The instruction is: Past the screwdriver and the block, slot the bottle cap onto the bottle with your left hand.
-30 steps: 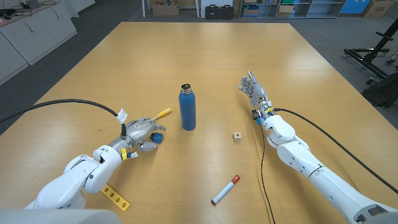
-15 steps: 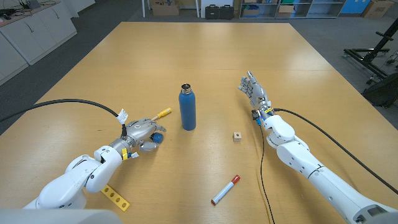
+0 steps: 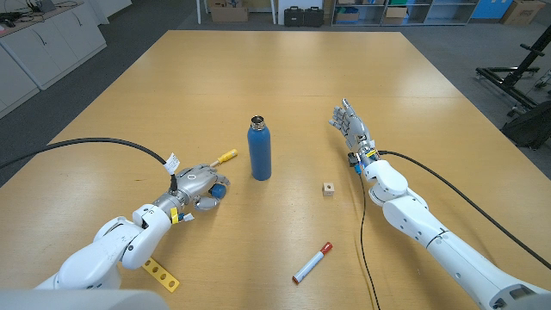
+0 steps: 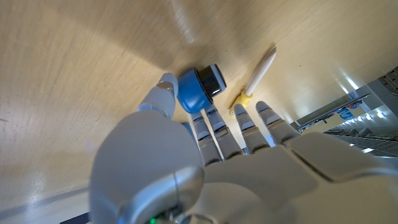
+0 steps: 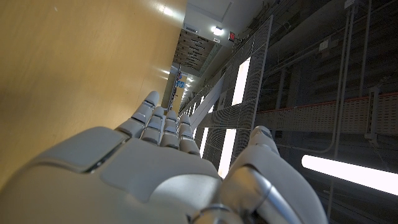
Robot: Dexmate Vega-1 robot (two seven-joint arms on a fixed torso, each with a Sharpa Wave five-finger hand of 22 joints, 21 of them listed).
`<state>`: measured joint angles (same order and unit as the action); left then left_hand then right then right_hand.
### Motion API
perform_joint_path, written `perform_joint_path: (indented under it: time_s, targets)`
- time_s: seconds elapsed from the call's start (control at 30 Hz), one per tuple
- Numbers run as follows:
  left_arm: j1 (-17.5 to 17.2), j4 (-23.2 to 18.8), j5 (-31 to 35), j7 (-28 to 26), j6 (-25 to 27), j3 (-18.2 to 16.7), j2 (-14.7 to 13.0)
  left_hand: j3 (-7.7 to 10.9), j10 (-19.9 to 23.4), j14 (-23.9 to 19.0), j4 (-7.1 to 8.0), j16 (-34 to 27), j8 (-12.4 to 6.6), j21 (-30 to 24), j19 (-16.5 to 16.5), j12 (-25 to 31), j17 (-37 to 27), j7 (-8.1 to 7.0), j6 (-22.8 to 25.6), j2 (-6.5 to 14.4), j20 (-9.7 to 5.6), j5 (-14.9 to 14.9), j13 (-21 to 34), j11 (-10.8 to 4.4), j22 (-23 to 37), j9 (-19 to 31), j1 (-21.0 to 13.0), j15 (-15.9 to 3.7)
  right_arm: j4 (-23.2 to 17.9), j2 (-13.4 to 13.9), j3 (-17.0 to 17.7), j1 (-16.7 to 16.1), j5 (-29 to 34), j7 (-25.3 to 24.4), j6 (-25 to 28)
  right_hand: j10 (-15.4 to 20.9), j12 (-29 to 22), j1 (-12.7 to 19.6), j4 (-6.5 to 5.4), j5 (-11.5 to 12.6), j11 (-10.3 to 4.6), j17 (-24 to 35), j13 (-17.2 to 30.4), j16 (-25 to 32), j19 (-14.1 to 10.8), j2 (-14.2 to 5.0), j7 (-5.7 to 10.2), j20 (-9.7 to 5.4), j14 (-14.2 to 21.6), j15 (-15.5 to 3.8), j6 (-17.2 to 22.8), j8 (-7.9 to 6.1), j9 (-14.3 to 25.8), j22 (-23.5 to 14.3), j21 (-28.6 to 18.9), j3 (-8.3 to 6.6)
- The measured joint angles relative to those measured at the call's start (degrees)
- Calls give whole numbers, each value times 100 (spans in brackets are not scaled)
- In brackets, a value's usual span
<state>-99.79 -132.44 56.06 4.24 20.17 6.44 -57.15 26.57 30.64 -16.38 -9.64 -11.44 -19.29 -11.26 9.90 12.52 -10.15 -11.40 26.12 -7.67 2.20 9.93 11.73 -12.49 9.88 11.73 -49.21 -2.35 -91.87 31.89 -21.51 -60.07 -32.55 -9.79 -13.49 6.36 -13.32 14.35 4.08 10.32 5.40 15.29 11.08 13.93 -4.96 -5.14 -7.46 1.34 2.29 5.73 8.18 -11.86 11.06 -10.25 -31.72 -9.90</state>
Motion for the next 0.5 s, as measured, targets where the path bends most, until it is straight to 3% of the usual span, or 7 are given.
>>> perform_joint_path:
  time_s: [0.5]
  targets:
    - [63, 51, -122, -212, 177, 148, -204, 0, 46, -41, 0, 0, 0, 0, 39, 0, 0, -20, 81, 0, 39, 0, 0, -5, 0, 0, 0, 0, 0, -1, -13, -2, 0, 0, 29, 0, 41, 0, 0, 0, 0, 0, 0, 0, 0, 0, 0, 0, 0, 0, 0, 0, 0, 0, 44, 0]
